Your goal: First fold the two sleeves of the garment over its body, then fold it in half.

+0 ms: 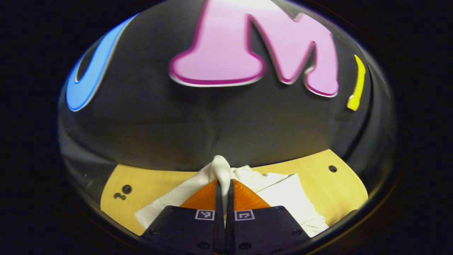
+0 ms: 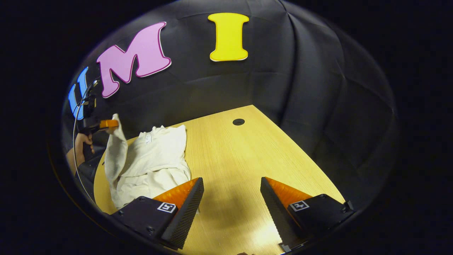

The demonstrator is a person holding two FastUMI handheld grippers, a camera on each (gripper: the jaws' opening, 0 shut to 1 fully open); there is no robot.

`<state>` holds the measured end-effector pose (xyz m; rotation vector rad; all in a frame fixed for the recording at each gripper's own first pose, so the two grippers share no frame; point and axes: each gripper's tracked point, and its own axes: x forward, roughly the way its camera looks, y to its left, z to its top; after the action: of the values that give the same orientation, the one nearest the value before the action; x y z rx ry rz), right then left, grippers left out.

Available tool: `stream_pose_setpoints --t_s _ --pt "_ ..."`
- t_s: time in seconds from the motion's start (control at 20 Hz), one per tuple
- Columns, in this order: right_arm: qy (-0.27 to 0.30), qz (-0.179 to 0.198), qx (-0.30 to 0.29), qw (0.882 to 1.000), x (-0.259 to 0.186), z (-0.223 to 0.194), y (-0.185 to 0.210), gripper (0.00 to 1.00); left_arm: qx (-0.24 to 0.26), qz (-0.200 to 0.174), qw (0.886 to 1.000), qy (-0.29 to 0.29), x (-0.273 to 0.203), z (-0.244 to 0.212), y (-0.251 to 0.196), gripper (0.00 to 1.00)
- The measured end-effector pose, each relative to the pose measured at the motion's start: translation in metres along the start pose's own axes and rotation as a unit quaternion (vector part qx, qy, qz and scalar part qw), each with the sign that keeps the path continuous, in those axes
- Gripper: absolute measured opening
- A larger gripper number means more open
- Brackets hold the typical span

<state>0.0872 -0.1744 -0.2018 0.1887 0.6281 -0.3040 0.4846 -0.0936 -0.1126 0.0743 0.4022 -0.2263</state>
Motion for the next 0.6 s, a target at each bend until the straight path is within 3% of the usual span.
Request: stream_pose_setpoints --t_s 0.15,0.35,0.5,0.6 --pt "0.007 0.004 0.001 1.0 0.004 -0.004 0.005 0.99 0.02 -0.057 0.998 0.008 0.021 -0.009 -0.061 0.06" --pt "0.014 0.019 -0.014 1.0 0.007 -0.01 0.02 0.99 0.035 -0.101 0.994 0.033 0.037 -0.028 -0.116 0.06" --pt "0.016 0.03 -0.022 0.999 0.008 -0.013 0.03 0.99 0.035 -0.13 0.99 0.049 0.03 -0.039 -0.14 0.21" --pt "0.016 0.037 -0.023 0.999 0.01 -0.013 0.036 0.99 0.028 -0.139 0.989 0.037 0.017 -0.038 -0.143 0.51"
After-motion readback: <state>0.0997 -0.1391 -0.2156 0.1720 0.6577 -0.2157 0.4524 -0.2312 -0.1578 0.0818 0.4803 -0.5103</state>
